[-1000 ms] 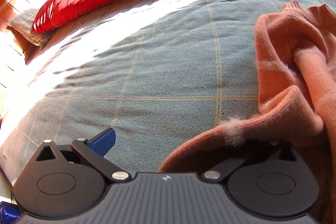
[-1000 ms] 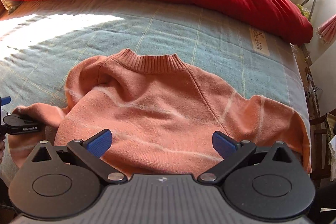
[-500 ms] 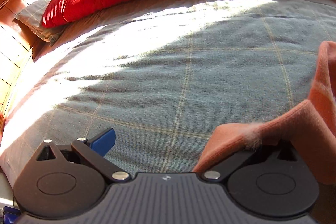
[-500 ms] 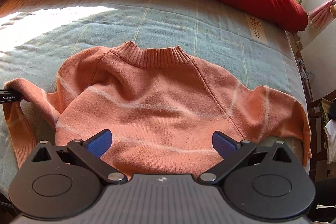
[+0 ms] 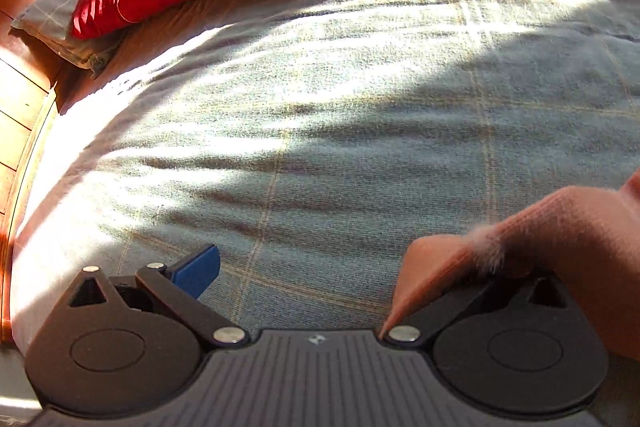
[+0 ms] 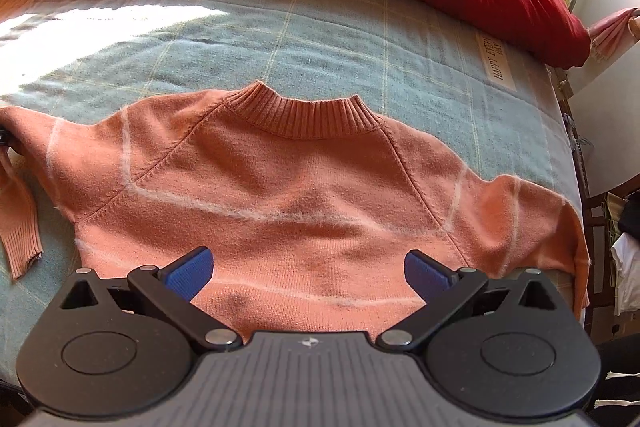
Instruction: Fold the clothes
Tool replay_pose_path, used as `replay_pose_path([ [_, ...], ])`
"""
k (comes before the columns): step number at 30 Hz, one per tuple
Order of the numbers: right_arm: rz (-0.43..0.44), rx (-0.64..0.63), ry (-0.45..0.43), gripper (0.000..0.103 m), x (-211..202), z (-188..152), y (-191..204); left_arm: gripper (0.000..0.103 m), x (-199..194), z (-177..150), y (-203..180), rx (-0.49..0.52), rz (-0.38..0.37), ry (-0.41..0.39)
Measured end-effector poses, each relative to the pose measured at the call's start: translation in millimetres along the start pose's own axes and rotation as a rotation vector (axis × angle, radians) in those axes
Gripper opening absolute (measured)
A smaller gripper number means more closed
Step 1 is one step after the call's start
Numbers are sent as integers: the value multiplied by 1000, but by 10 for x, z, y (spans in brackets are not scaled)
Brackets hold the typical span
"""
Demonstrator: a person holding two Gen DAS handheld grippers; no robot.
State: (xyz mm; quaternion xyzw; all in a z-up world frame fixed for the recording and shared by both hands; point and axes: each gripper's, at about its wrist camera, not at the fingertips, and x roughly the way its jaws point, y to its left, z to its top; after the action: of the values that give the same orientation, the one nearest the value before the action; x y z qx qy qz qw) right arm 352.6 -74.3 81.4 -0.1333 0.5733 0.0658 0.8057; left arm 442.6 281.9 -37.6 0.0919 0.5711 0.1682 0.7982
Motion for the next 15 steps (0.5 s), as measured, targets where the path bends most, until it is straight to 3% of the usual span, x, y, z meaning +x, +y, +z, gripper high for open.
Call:
replay_pose_path([
  [6,12,-33,9,103,-1,35,123,102,-110,-8,159,73,-157,47],
  [11,29,-56,8,103,-14,131,235,102,-385,-41,205,156,-302,21],
  [15,43,-89,6,103,-32,177,349,102,-270,55,254,127,-226,-3],
])
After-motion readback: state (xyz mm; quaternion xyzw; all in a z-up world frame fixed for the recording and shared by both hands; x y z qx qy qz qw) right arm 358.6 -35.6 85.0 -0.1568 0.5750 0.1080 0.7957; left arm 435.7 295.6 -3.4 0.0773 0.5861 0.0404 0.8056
